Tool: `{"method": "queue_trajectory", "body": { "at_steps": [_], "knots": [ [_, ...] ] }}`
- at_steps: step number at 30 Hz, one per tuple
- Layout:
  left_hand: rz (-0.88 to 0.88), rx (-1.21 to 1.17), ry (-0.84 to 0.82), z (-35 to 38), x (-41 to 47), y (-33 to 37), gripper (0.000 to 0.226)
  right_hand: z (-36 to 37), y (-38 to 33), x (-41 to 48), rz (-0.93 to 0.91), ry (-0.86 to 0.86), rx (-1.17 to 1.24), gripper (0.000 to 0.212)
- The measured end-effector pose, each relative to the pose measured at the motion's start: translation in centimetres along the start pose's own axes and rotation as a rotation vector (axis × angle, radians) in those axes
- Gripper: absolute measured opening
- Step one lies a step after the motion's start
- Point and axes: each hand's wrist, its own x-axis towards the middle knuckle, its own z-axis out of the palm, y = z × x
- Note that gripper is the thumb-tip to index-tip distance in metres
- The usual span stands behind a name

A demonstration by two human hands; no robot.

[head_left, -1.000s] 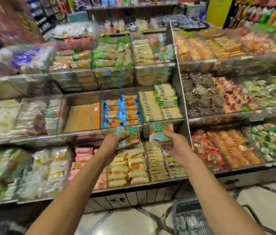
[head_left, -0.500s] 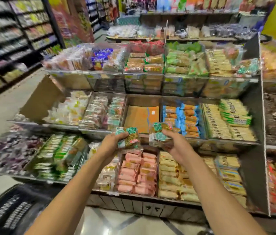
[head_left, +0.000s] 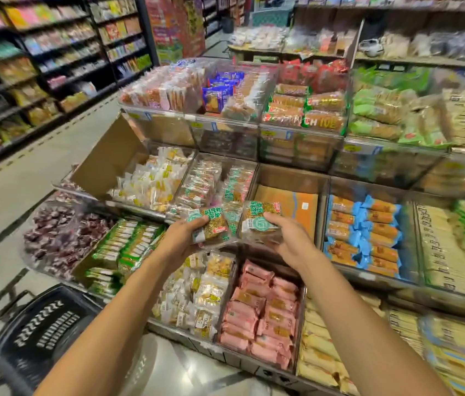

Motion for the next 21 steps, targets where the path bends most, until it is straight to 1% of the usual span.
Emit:
{"method": "queue_trajectory", "body": {
  "at_steps": [1, 2, 3, 6, 7, 9, 11, 13, 14, 15, 17, 18, 19, 20, 21],
  "knots": [
    [0.002, 0.008, 0.014, -0.4, 0.8, 0.2, 0.034, 0.0, 0.3, 1.8, -0.018, -0.008, -0.004, 0.114],
    [0.005, 0.009, 0.030, -0.8, 1.5, 0.4, 0.037, 0.0, 0.5, 3.3, -0.029, -0.020, 0.000, 0.128],
    [0.009, 0.001, 0.042, -1.2, 2.1, 0.5, 0.039, 0.2, 0.5, 4.2, -0.012, -0.034, -0.013, 0.131],
    [-0.005, -0.015, 0.052, -2.6, 3.5, 0.7, 0.041, 1.4, 0.1, 5.5, 0.016, -0.005, -0.008, 0.108],
    [-0.008, -0.009, 0.058, -3.0, 4.1, 0.7, 0.041, 1.3, 0.6, 6.6, 0.022, -0.001, -0.007, 0.112],
    [-0.012, 0.028, 0.064, -3.8, 5.5, 0.8, 0.039, 0.5, 2.4, 10.3, 0.014, 0.015, -0.009, 0.129],
    [-0.012, 0.048, 0.050, -4.2, 6.6, 1.3, 0.035, 0.2, 3.7, 13.3, 0.000, 0.056, 0.018, 0.140],
    [-0.005, 0.056, 0.002, -4.7, 8.0, 1.8, 0.035, 1.8, 2.6, 12.6, -0.015, 0.125, 0.010, 0.146],
    [0.000, 0.053, -0.031, -4.9, 8.6, 2.4, 0.038, 3.3, 1.4, 11.1, -0.039, 0.172, -0.029, 0.141],
    [0.000, 0.061, -0.063, -5.2, 9.3, 2.9, 0.044, 4.4, 0.9, 10.4, -0.061, 0.217, -0.088, 0.128],
    [-0.003, 0.104, -0.102, -6.0, 10.9, 3.7, 0.052, 6.1, 0.6, 10.5, -0.115, 0.296, -0.167, 0.082],
    [-0.002, 0.111, -0.109, -6.2, 11.1, 3.9, 0.050, 6.4, 0.8, 10.6, -0.145, 0.314, -0.185, 0.068],
    [-0.009, 0.105, -0.116, -6.6, 11.8, 4.1, 0.048, 7.0, 1.0, 10.8, -0.172, 0.318, -0.199, 0.063],
    [-0.008, 0.102, -0.124, -7.0, 12.4, 4.2, 0.049, 7.6, 1.2, 11.1, -0.196, 0.312, -0.202, 0.064],
    [0.003, 0.113, -0.133, -7.4, 13.1, 4.4, 0.055, 8.0, 1.6, 11.6, -0.219, 0.314, -0.210, 0.063]
  ]
}}
